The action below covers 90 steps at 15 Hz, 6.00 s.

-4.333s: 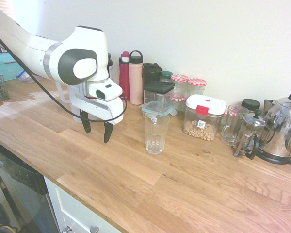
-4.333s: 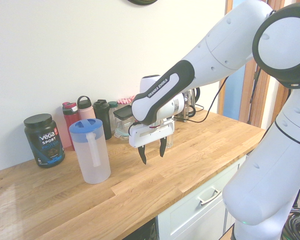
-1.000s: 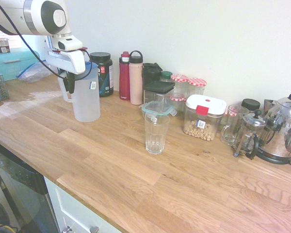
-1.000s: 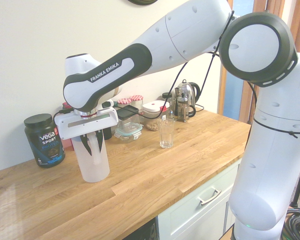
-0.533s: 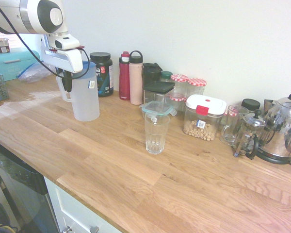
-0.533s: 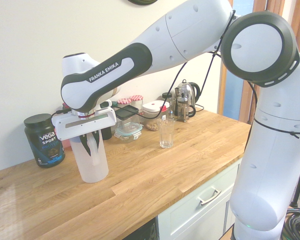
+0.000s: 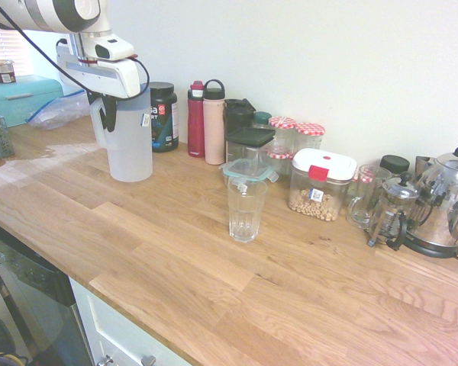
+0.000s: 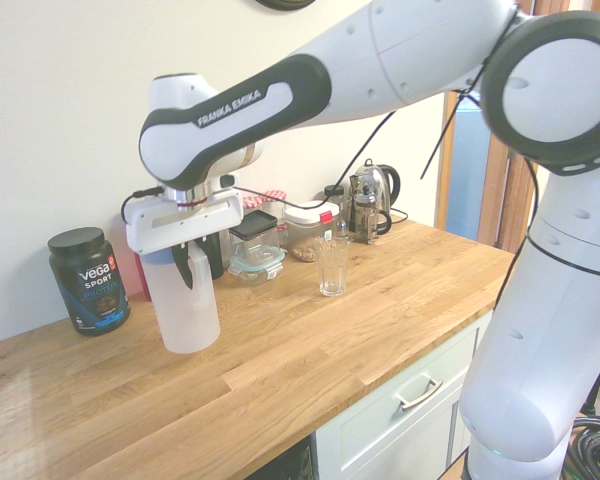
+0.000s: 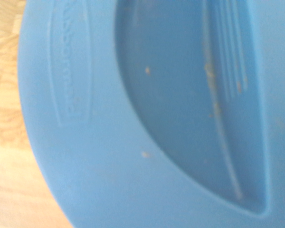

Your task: Pour me some water

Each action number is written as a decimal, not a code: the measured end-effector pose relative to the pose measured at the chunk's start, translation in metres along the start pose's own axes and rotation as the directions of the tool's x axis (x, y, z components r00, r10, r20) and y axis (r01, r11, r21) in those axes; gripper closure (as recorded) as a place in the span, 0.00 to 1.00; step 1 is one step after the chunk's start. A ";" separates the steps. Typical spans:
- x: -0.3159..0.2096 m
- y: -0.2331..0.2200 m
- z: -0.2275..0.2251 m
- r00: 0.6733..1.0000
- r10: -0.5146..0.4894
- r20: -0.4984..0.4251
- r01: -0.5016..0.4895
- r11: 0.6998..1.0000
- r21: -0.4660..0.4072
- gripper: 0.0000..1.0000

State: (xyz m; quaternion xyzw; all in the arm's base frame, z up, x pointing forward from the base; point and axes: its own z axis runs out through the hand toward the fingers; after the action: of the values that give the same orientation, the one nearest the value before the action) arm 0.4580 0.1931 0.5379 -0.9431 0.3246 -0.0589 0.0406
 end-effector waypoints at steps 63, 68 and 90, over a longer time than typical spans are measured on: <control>0.218 0.310 0.030 0.706 -0.644 0.295 0.645 0.414 -0.642 1.00; 0.220 0.321 0.036 0.711 -0.629 0.315 0.631 0.372 -0.681 1.00; 0.226 0.310 0.031 0.751 -0.615 0.240 0.585 0.452 -0.673 1.00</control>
State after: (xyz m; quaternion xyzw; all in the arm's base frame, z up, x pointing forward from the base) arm 0.4503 -0.1891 0.4907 -0.9324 -0.0318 0.0432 -0.3576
